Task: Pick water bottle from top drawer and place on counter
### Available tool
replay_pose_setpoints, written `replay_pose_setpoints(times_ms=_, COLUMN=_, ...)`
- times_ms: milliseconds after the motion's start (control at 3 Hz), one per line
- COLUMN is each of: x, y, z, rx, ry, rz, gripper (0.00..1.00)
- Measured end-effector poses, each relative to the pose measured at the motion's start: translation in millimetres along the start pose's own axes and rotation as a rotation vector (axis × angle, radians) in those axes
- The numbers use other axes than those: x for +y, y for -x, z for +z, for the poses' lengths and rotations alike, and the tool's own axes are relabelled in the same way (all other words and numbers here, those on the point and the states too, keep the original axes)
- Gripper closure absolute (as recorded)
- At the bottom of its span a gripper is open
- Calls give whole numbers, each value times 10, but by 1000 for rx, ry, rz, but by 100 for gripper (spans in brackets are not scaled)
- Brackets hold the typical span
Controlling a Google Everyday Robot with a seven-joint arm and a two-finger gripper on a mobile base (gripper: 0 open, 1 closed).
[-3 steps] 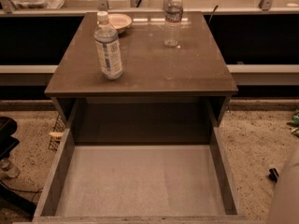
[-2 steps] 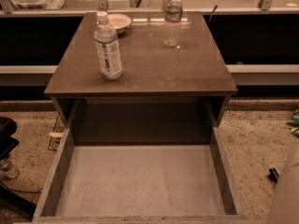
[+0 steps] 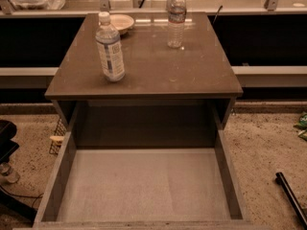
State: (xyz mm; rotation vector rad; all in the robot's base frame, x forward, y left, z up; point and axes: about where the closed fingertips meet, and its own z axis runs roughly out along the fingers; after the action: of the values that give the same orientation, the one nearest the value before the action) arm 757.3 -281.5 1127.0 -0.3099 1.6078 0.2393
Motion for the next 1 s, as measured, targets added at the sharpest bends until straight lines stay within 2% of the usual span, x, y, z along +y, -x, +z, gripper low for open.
replay_pose_setpoints(times_ms=333, x=-352, y=-67, z=-799, rx=-40, ry=-117, rz=54, gripper=0)
replay_pose_setpoints(times_ms=667, x=-413, y=-129, z=-1341, rx=-66, ry=-175, rz=71, gripper=0)
replay_pose_setpoints(times_ms=1000, x=-426, y=-146, z=-1416, rx=-67, ry=-178, rz=76, gripper=0)
